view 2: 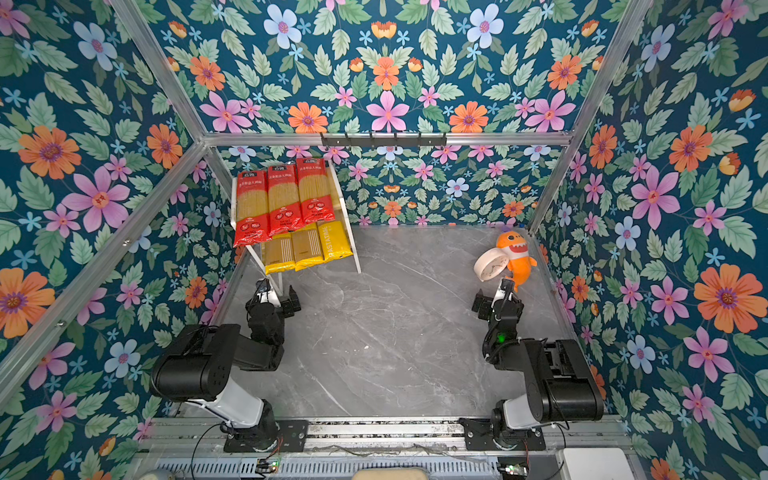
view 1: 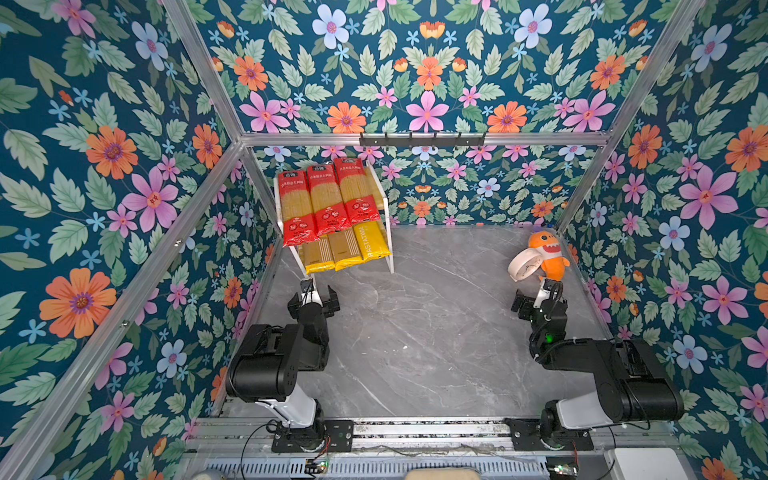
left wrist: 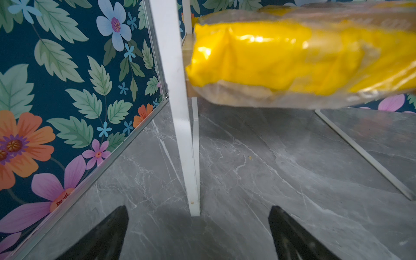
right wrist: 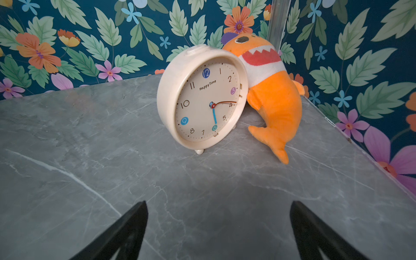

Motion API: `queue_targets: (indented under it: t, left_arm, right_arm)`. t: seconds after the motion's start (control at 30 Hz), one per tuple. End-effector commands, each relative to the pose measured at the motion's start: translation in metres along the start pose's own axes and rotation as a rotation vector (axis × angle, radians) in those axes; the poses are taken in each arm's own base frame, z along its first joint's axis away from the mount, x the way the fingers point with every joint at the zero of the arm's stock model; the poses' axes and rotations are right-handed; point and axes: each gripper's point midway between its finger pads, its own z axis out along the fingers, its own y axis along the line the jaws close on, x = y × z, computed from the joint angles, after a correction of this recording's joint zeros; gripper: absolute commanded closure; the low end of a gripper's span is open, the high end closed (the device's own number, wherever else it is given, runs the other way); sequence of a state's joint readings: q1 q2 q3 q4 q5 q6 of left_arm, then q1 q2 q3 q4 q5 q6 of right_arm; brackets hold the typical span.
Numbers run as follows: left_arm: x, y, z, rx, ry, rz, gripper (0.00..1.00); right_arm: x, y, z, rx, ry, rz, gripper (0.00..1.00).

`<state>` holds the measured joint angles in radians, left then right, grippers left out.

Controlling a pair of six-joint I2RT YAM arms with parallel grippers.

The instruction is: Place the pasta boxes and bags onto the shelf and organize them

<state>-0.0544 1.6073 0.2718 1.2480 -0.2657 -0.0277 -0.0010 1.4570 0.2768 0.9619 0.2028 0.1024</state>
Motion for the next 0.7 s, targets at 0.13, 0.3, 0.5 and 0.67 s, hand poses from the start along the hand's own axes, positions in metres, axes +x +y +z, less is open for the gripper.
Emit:
queue_targets:
  t: [0.13,0.3,0.5,0.67]
  left_arm:
    - [-0.0024,0.0007,0.0,-0.002,-0.009,-0.008,0.0]
    - [-0.0029,0.0003,0.0002,-0.002,-0.01,-0.008,0.0]
    - [-0.0024,0.0005,-0.0001,-0.002,-0.009,-0.008,0.0]
    - [-0.0029,-0.002,-0.0011,-0.003,-0.014,0.01,0.0]
  right_arm:
    - [-0.0045,0.0001,0.0009,0.006,-0.015,-0.016,0.01]
    - [-0.0042,0.0,0.0008,0.008,-0.014,-0.017,0.01]
    - [-0.0045,0.0008,0.001,0.006,-0.015,-0.019,0.01]
    - [-0.0046,0.0005,0.0011,0.008,-0.015,-0.018,0.01]
